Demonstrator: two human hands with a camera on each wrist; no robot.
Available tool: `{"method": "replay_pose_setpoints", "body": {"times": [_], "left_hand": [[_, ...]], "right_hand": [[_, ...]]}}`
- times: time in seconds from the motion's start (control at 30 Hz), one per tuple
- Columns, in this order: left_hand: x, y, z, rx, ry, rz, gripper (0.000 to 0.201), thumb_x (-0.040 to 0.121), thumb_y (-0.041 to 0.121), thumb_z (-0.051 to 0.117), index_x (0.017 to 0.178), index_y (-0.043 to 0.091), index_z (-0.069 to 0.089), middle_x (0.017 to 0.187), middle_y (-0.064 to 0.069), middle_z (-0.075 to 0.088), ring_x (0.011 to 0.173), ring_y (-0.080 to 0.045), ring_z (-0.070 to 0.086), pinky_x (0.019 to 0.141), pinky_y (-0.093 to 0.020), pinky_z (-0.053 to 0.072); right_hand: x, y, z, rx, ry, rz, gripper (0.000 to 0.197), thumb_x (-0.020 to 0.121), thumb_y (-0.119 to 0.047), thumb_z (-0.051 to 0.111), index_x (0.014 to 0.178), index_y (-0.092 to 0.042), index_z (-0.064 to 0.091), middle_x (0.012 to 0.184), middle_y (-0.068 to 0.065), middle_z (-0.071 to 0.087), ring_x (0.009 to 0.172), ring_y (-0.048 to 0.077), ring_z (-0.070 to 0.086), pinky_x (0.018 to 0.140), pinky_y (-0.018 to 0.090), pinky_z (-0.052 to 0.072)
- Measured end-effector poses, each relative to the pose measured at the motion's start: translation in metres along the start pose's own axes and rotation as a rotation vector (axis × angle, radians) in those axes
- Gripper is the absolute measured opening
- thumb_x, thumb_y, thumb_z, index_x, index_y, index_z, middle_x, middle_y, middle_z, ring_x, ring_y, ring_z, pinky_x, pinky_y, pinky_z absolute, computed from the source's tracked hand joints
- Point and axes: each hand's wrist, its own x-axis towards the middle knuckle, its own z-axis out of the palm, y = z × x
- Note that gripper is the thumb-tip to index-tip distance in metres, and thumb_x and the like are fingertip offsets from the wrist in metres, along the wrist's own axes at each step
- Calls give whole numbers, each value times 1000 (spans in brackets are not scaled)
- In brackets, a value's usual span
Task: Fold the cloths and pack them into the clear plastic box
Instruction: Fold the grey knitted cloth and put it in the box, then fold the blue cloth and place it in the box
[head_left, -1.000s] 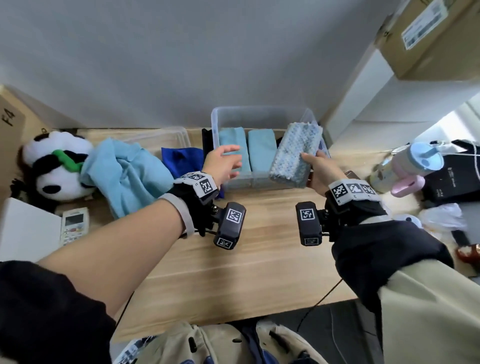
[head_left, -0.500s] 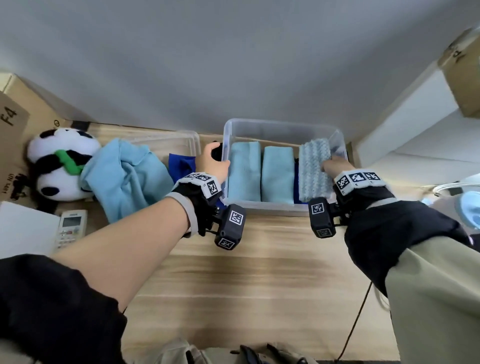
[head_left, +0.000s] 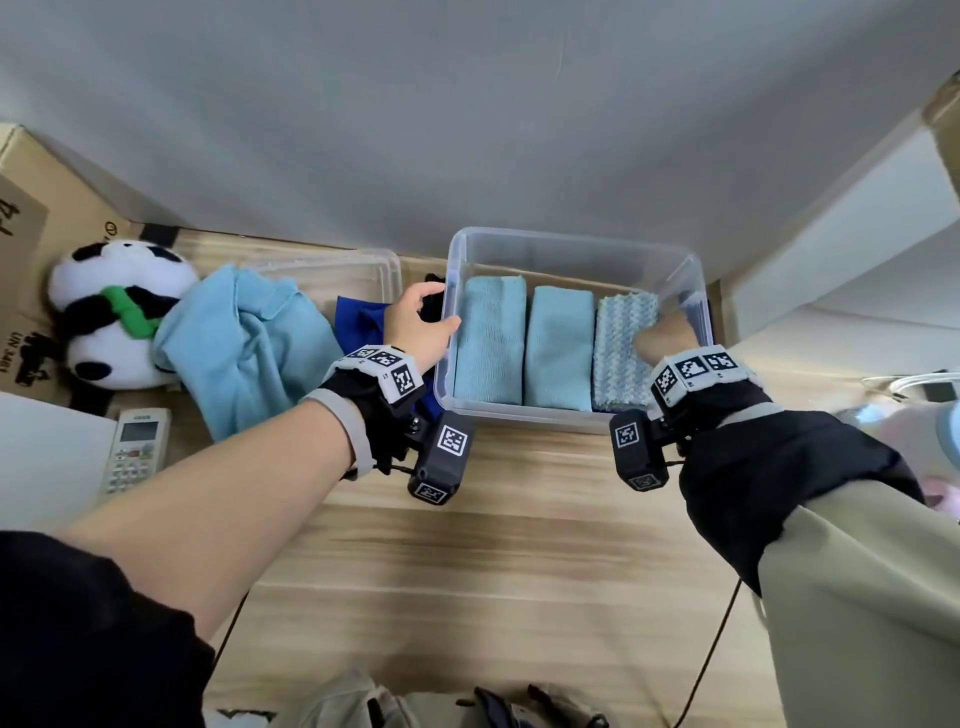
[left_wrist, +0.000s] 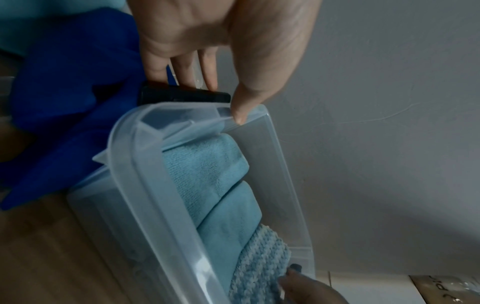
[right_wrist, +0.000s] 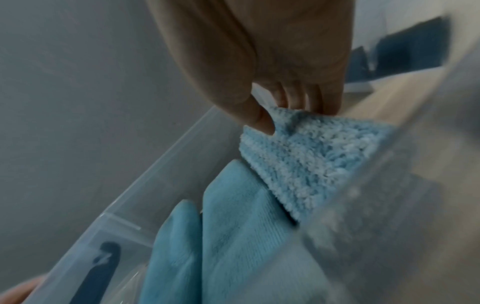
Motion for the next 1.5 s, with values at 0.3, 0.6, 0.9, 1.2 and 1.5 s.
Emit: {"method": "replay_pose_setpoints", "body": {"times": [0.3, 0.6, 0.9, 1.2, 1.5], "left_hand": [[-5, -4, 2, 26, 12, 30, 42, 87, 10, 59, 128, 13, 52, 139, -5, 46, 132, -17, 39, 99, -20, 30], [-11, -22, -13, -66, -76, 36, 45, 85, 13, 64, 128, 13, 52, 138, -5, 49, 132, -16, 41, 109, -27, 32], [-28, -83, -67, -47, 82, -95, 20, 84, 1, 55, 96, 8, 69, 91, -13, 66, 72, -13, 55, 87, -33, 48], [-47, -142, -122, 125, 136, -188, 26, 82, 0, 55, 101, 6, 71, 107, -17, 69, 104, -32, 61, 81, -22, 41], [-59, -150, -133, 3, 85, -246, 27, 82, 2, 53, 102, 11, 70, 113, -18, 66, 111, -32, 59, 95, -38, 48]], "right_hand": [[-16, 9, 13, -226, -160, -161, 44, 94, -5, 33, 138, -6, 40, 146, 10, 36, 115, 29, 51, 88, 33, 46], [-41, 9, -4, 85, -47, -266, 37, 91, -10, 43, 127, -14, 49, 137, 10, 46, 95, 23, 60, 74, 30, 47], [-140, -13, 34, 395, -485, -455, 23, 95, -7, 44, 85, -17, 62, 78, 1, 67, 60, 7, 64, 57, 17, 46], [-191, -9, 124, 152, -780, -339, 25, 98, -14, 42, 112, -9, 62, 100, 2, 63, 82, 14, 60, 71, 21, 47], [-186, -22, 188, 80, -563, -280, 43, 92, -7, 44, 135, -11, 47, 139, 14, 43, 118, 30, 46, 99, 33, 42]]}}
